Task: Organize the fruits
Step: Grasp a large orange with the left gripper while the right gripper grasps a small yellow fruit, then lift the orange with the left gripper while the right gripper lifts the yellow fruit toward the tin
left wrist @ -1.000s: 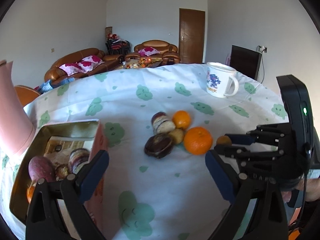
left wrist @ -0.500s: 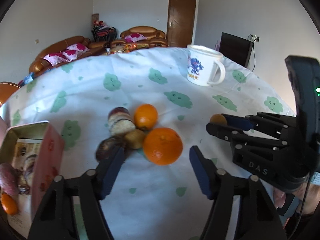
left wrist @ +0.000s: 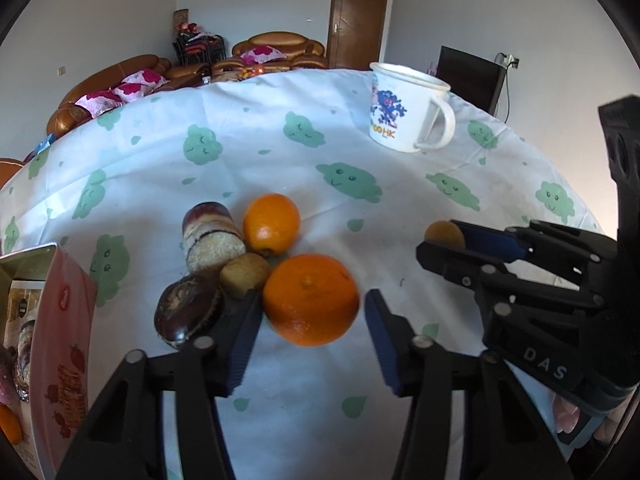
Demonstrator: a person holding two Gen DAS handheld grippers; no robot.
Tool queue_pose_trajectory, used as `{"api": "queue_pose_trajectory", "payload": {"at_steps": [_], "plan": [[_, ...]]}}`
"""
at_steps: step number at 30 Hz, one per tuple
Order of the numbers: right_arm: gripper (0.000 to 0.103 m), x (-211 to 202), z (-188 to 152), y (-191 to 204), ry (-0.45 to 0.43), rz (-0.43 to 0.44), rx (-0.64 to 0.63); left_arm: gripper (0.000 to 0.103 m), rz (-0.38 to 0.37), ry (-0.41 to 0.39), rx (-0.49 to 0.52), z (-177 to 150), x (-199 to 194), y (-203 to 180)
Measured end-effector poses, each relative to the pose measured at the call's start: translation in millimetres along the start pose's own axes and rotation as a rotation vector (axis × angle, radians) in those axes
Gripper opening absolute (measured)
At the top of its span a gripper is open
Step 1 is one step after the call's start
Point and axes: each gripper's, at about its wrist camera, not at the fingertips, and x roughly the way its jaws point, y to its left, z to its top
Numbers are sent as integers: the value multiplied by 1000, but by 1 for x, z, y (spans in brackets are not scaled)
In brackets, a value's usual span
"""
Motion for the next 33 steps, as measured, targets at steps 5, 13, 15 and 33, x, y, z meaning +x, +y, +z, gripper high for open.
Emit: {"api": "queue_pose_trajectory", "payload": {"at_steps": [5,13,15,33], "plan": [[27,-4,0,0,-18,4,-1,50,-21,-11,-9,-1,-2,2],[27,-11,-1,2,-49,13,-13,50,-6,-71,-11,-1,-15,2],[27,-14,-2,3,-62,12,-17,50,-3,-93,-15,-2,-19,3],[27,-24,-3,7,-122,15,-36,50,41,-196,-5,-4,-38,1]]}}
